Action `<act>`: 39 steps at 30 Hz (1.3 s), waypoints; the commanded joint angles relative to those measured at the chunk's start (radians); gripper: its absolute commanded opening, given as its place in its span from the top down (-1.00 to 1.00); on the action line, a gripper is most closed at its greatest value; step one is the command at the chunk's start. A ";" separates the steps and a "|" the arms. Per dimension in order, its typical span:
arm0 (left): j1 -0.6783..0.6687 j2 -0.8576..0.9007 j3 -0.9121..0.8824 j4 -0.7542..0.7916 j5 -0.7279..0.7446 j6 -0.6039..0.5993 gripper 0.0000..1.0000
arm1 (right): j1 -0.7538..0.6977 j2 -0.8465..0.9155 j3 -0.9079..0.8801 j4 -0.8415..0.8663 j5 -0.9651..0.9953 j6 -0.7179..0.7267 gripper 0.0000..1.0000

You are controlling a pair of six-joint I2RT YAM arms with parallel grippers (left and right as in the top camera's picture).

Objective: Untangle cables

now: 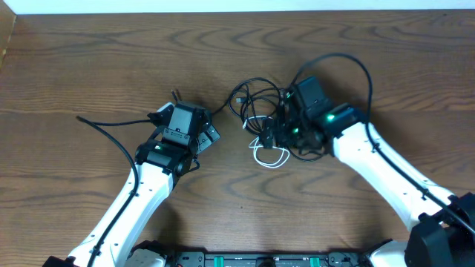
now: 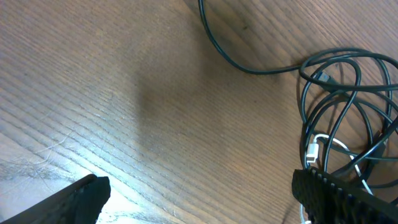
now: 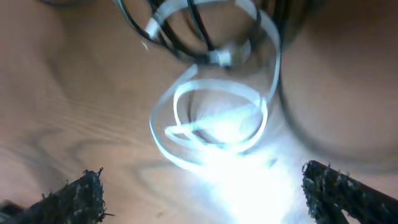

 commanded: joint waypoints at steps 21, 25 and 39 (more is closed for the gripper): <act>0.003 -0.003 -0.003 -0.003 -0.021 -0.013 -0.98 | 0.055 0.082 -0.029 0.061 0.010 1.267 -0.99; 0.003 -0.003 -0.003 -0.003 -0.021 -0.012 -0.98 | 0.053 0.178 -0.029 0.145 0.019 1.282 -0.95; 0.003 -0.003 -0.003 -0.003 -0.021 -0.013 -0.98 | 0.051 0.302 -0.029 0.267 0.031 1.220 0.11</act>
